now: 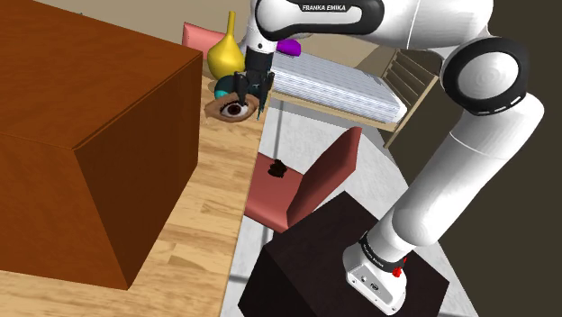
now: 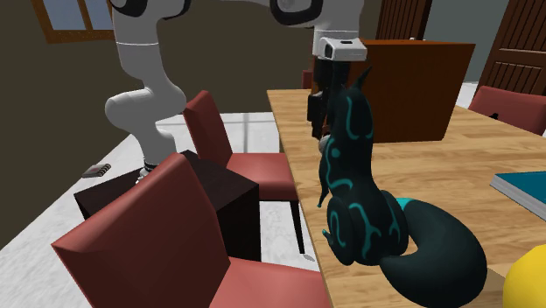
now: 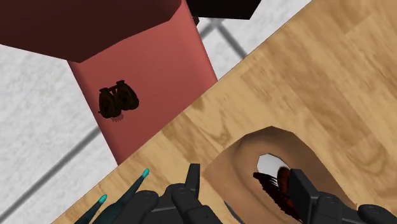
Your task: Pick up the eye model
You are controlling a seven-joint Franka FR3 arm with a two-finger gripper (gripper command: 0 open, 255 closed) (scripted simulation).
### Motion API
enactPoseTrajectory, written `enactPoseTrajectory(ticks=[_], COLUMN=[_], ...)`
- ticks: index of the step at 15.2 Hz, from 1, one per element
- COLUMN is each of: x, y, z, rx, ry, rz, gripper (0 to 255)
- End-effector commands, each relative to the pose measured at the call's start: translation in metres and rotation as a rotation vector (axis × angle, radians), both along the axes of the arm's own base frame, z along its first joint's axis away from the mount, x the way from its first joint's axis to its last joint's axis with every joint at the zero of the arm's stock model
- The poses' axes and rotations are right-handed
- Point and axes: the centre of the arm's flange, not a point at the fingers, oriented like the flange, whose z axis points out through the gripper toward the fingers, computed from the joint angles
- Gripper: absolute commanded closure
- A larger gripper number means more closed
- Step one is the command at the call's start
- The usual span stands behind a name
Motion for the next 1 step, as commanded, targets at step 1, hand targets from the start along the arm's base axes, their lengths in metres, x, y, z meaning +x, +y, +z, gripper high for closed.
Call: enactPoseTrajectory(ticks=[1], x=[0.0001], y=[0.0002], z=[0.0033], rx=[0.000], ry=[0.000], rz=[0.000], gripper=[255])
